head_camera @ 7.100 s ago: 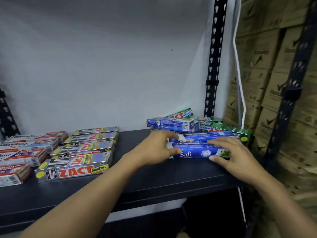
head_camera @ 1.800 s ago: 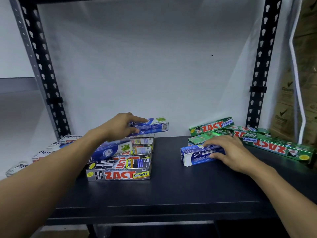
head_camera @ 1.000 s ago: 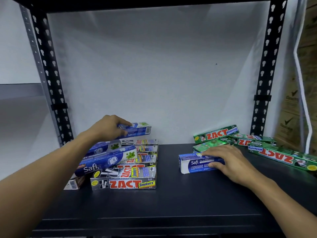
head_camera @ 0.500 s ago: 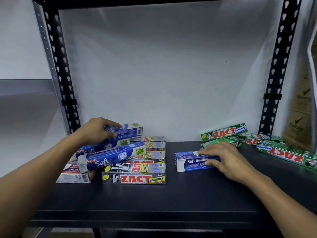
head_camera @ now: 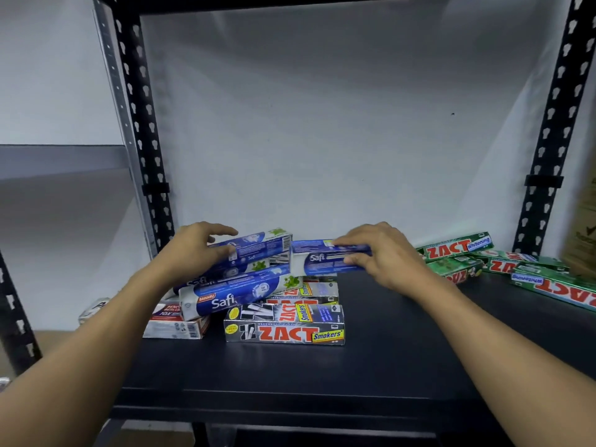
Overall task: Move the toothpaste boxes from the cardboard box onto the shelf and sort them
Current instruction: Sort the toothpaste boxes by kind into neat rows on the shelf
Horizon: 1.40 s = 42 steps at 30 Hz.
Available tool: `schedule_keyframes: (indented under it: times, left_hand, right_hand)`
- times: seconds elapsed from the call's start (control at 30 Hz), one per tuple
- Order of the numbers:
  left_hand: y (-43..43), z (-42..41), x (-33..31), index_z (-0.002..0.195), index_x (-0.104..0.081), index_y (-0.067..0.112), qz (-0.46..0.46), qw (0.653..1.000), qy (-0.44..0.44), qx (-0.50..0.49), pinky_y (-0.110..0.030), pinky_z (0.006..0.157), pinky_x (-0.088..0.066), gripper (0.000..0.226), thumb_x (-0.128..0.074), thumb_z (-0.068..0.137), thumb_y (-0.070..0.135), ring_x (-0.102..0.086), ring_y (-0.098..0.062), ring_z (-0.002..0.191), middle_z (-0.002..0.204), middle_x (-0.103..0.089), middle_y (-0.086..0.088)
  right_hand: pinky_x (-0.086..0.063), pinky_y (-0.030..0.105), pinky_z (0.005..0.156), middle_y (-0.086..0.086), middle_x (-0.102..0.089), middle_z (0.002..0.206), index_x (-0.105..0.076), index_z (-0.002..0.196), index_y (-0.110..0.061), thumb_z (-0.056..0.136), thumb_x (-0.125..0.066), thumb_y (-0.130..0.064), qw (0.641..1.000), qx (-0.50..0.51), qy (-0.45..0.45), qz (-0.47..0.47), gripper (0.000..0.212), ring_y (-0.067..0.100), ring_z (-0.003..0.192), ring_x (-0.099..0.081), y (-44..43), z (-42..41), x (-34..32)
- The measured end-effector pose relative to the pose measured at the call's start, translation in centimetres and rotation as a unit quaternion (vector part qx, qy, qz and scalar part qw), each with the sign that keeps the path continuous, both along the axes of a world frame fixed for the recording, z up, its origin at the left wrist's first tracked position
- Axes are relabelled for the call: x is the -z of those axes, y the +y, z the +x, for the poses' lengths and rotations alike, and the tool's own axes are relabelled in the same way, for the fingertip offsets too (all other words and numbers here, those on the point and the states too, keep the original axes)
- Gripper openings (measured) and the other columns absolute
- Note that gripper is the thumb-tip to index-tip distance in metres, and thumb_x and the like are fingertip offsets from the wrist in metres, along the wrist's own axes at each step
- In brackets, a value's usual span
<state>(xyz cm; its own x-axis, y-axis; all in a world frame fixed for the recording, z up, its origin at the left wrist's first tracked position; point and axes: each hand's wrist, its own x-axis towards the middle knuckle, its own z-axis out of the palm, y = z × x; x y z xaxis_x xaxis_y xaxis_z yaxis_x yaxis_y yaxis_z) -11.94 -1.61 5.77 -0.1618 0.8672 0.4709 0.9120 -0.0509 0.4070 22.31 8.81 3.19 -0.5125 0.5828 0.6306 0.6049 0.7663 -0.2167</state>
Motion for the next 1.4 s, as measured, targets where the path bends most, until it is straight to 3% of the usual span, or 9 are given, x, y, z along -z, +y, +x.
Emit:
schedule_keyframes:
  times: [0.17,0.43,0.6,0.73,0.87,1.03,1.4]
  left_hand:
    - [-1.1,-1.1,0.8,0.114,-0.072,0.034,0.005,0.999,-0.030,-0.018,-0.032,0.077,-0.051,0.024,-0.069,0.090,0.039,-0.064,-0.014,0.094,0.110,-0.072,0.001]
    - [-0.9,-1.5,2.0,0.111,-0.074,0.034,0.042,0.998,-0.041,-0.008,-0.032,0.079,-0.052,0.020,-0.066,0.093,0.037,-0.061,-0.016,0.103,0.119,-0.070,0.000]
    - [-0.3,-1.4,2.4,0.117,-0.071,0.030,0.054,0.997,-0.044,-0.023,-0.024,0.063,-0.048,0.024,-0.060,0.097,0.037,-0.060,-0.013,0.099,0.120,-0.069,-0.001]
    - [-0.2,-1.3,2.4,0.117,-0.071,0.024,0.088,0.995,-0.050,-0.022,-0.026,0.071,-0.050,0.023,-0.058,0.099,0.031,-0.060,-0.011,0.097,0.120,-0.069,-0.001]
    - [-0.2,-1.3,2.2,0.117,-0.070,0.025,0.064,0.996,-0.060,-0.021,-0.023,0.063,-0.049,0.023,-0.058,0.099,0.031,-0.059,-0.011,0.096,0.119,-0.068,-0.001]
    - [-0.3,-1.2,2.0,0.116,-0.069,0.028,0.047,0.997,-0.060,-0.021,-0.028,0.067,-0.052,0.021,-0.057,0.099,0.033,-0.059,-0.013,0.102,0.122,-0.066,0.000]
    - [-0.2,-1.1,2.0,0.113,-0.070,0.035,0.021,0.998,-0.048,-0.029,-0.032,0.074,-0.050,0.019,-0.060,0.097,0.036,-0.059,-0.017,0.107,0.126,-0.066,0.001]
  right_hand:
    - [-0.042,0.046,0.097,-0.009,-0.065,0.125,-0.064,0.127,-0.039,0.094,-0.064,-0.034,1.000,0.006,0.009,0.016,0.033,0.021,0.111,-0.051,0.7,-5.7,-0.5]
    - [-0.044,0.043,0.096,-0.008,-0.068,0.120,-0.067,0.125,-0.034,0.094,-0.066,-0.027,1.000,-0.031,-0.006,-0.003,0.032,0.016,0.108,-0.052,3.0,-7.3,-0.1]
    - [-0.046,0.037,0.094,-0.008,-0.067,0.121,-0.067,0.125,-0.032,0.093,-0.067,-0.025,0.998,-0.040,0.020,-0.035,0.032,0.013,0.108,-0.052,4.0,-7.1,0.6]
    - [-0.046,0.035,0.090,-0.009,-0.066,0.122,-0.066,0.125,-0.033,0.093,-0.067,-0.028,0.998,-0.051,-0.014,-0.028,0.033,0.011,0.108,-0.051,4.1,-8.2,0.0]
    - [-0.052,0.033,0.088,-0.007,-0.064,0.127,-0.066,0.127,-0.033,0.093,-0.068,-0.027,0.993,-0.089,-0.020,-0.070,0.035,0.011,0.114,-0.054,3.7,-9.6,0.1]
    - [-0.058,0.028,0.075,-0.006,-0.062,0.129,-0.066,0.124,-0.035,0.092,-0.070,-0.024,0.983,-0.121,-0.011,-0.137,0.034,0.014,0.115,-0.057,4.0,-9.7,0.3]
    - [-0.052,0.033,0.094,-0.003,-0.058,0.139,-0.064,0.130,-0.032,0.094,-0.066,-0.020,0.982,-0.113,-0.118,-0.099,0.038,0.016,0.123,-0.053,3.7,-10.8,-0.2]
